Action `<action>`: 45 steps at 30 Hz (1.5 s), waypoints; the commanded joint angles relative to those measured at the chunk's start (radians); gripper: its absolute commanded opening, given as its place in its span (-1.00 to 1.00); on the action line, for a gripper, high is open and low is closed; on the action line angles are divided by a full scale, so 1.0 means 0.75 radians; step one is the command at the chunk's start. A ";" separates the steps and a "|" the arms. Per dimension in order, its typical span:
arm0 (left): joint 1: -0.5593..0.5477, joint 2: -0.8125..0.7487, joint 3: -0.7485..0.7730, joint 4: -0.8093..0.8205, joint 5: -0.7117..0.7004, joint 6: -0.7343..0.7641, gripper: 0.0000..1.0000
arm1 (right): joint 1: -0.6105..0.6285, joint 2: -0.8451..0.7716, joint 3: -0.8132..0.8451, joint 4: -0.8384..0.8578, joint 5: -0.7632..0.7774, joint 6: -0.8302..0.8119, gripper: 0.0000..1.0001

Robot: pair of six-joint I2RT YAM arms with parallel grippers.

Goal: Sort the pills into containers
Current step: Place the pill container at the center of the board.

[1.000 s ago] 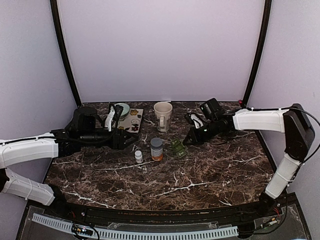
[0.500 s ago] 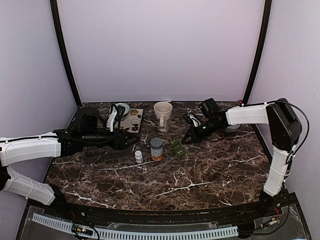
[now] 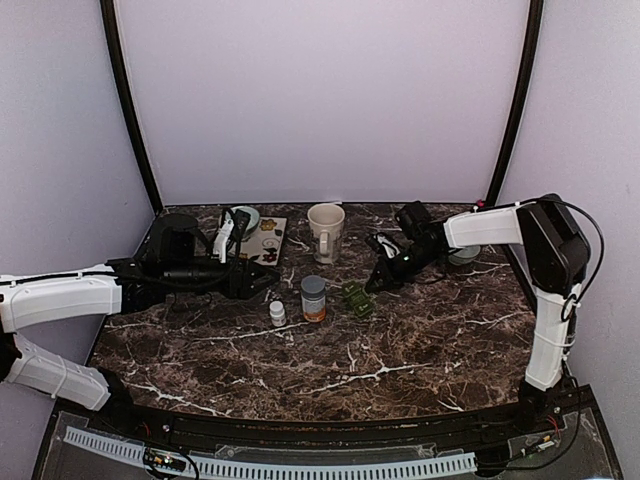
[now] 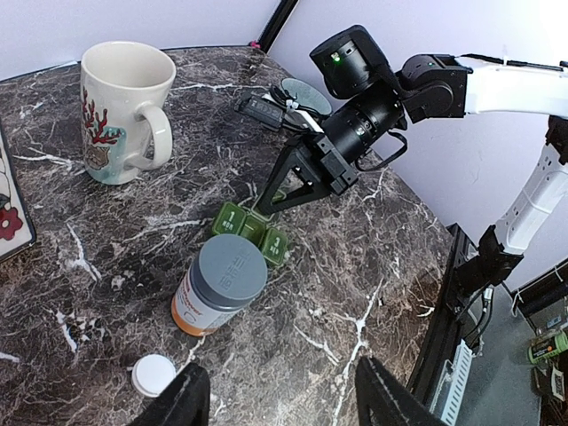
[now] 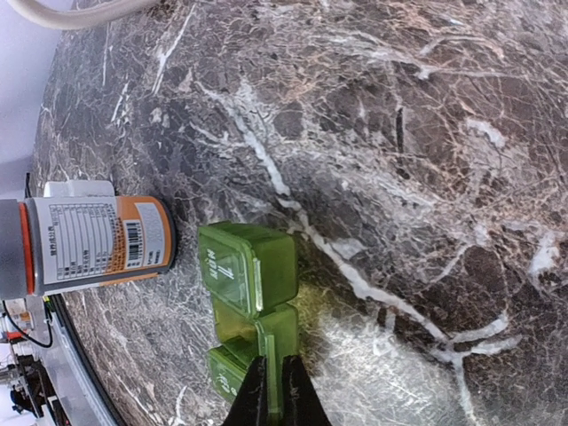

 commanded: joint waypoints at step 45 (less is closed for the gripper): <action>0.013 -0.377 -0.241 0.406 -0.187 -0.367 0.97 | 0.234 -1.154 -0.605 0.952 1.056 0.128 1.00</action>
